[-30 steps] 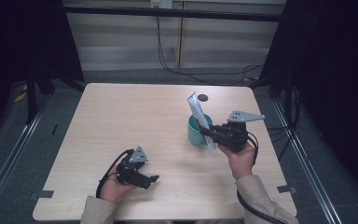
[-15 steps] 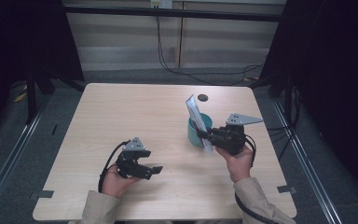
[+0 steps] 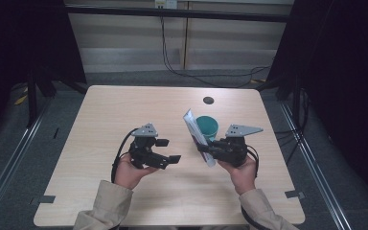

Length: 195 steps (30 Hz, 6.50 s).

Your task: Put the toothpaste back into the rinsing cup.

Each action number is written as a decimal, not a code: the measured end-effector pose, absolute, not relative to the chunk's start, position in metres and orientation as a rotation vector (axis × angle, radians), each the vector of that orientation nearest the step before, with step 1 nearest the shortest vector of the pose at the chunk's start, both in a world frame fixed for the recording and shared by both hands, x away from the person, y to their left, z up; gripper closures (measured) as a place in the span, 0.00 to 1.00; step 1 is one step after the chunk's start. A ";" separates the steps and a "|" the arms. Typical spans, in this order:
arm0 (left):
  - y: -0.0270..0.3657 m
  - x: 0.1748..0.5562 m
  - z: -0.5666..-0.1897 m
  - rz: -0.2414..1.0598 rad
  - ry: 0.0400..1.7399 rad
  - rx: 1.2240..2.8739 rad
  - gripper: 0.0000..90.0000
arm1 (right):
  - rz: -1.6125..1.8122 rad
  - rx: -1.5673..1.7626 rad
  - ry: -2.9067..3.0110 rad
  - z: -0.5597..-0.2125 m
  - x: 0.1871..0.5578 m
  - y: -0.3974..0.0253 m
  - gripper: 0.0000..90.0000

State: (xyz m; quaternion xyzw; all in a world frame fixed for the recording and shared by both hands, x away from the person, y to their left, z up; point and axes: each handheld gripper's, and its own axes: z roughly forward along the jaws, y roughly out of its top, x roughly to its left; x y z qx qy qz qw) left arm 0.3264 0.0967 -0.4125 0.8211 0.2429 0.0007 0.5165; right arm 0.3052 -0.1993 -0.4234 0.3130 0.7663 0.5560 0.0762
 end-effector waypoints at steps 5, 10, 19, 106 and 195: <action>0.090 0.330 -0.397 0.005 0.559 1.922 0.25 | 1.674 0.909 2.347 -0.431 0.302 -0.193 0.85; 0.084 0.334 -0.391 -0.021 0.554 1.881 0.28 | 1.674 0.866 2.401 -0.436 0.300 -0.183 0.85; 0.077 0.336 -0.384 -0.018 0.555 1.860 0.42 | 1.678 0.843 2.438 -0.439 0.298 -0.174 0.85; 0.121 0.299 -0.497 0.211 0.580 2.253 0.16 | 1.671 0.913 1.950 -0.363 0.353 -0.212 0.85; 0.131 0.297 -0.509 0.225 0.608 2.258 0.17 | 1.506 1.029 1.987 -0.444 0.346 -0.259 0.35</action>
